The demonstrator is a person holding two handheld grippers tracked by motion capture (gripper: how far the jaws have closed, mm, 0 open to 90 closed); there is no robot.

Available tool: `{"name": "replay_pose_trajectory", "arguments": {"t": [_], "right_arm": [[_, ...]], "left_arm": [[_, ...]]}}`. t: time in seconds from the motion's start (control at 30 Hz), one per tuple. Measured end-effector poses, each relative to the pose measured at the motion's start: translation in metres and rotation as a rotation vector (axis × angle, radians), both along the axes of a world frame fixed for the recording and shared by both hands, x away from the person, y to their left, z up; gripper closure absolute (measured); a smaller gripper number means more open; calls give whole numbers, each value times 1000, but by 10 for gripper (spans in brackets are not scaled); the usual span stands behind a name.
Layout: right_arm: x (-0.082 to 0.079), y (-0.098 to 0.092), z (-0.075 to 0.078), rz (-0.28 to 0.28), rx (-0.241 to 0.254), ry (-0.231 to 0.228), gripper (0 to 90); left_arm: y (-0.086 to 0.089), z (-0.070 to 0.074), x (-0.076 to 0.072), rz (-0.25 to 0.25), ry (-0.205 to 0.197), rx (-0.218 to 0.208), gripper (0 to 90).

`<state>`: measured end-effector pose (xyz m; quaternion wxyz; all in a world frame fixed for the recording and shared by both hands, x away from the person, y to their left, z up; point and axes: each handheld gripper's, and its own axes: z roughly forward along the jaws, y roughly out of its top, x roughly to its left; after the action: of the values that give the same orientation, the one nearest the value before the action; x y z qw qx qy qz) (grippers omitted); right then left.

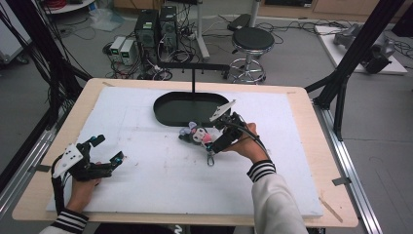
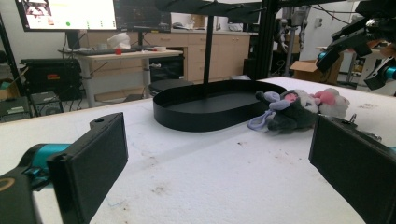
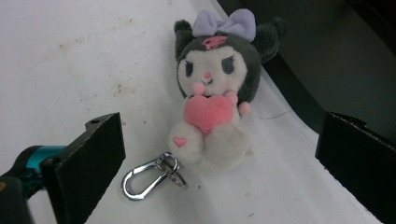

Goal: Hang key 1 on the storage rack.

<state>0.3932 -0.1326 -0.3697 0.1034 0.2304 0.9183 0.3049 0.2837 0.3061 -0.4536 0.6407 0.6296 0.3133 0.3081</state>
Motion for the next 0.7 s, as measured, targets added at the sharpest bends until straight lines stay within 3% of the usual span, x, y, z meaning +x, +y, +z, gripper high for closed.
{"name": "replay_pose_trajectory", "arguments": {"t": [0.53, 0.7], "right_arm": [[12, 17, -21, -5, -58, 78, 47], [14, 20, -26, -37, -94, 107, 67]], "left_arm": [[0, 0, 0, 1, 0, -3, 49], [0, 0, 0, 0, 0, -3, 49]]}}
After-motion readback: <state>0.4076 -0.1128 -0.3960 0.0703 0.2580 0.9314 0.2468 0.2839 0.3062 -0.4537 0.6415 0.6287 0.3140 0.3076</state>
